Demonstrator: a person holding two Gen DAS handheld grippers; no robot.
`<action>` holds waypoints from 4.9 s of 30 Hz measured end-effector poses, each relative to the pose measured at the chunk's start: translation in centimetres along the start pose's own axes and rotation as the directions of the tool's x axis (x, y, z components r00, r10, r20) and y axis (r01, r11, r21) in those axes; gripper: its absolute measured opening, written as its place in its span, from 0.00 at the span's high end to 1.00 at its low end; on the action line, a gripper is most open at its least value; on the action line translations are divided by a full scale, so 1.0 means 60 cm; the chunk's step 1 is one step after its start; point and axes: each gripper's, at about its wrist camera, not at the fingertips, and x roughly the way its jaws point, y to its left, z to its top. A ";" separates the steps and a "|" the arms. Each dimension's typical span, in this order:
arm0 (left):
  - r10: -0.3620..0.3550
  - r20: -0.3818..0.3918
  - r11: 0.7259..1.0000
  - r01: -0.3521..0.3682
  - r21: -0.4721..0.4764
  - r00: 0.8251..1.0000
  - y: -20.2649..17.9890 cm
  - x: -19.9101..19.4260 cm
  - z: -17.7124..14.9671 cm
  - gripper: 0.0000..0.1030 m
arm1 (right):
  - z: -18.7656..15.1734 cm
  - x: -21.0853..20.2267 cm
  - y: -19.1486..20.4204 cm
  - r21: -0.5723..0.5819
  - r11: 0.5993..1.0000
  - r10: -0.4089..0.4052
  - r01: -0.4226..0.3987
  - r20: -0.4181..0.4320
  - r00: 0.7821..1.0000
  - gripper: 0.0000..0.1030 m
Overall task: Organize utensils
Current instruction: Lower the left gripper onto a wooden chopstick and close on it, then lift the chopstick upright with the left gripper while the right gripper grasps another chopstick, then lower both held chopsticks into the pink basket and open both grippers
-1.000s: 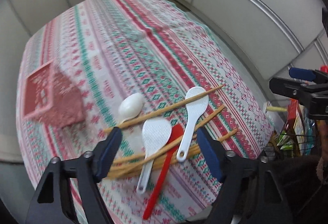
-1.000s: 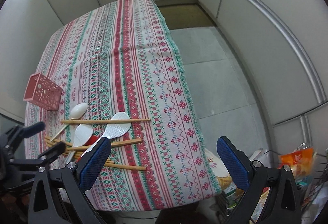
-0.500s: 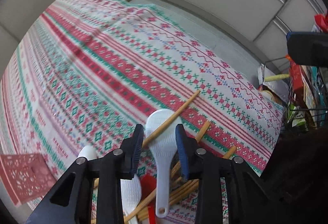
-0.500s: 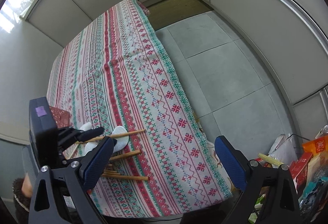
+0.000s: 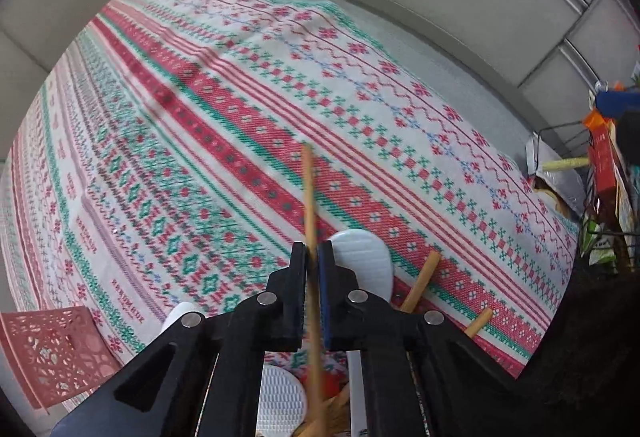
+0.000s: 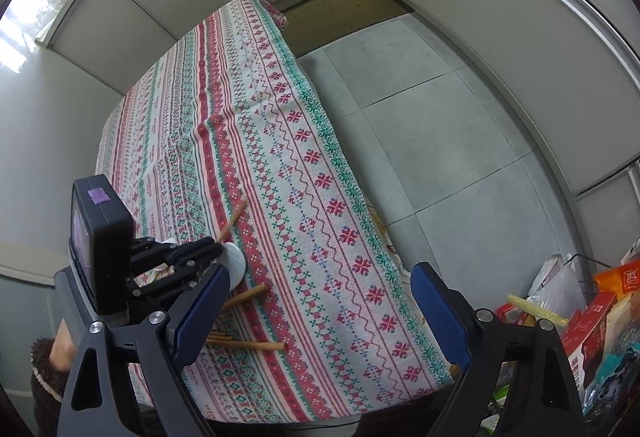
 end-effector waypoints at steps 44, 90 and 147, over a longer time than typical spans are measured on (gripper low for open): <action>0.131 0.263 0.769 0.069 -0.635 0.956 0.255 -0.255 -0.427 0.94 | -0.283 0.184 0.444 -0.937 0.341 -0.162 0.077 0.022 0.987 0.51; 0.420 0.499 0.680 0.102 -0.726 0.758 0.284 -0.407 -0.380 0.94 | -0.081 -0.072 0.446 -0.579 0.811 0.267 0.085 0.495 0.827 0.95; 0.323 0.379 0.714 0.040 -0.699 0.867 0.294 -0.322 -0.311 0.26 | -0.023 -0.041 0.447 -0.462 0.881 0.267 -0.105 0.301 0.915 0.82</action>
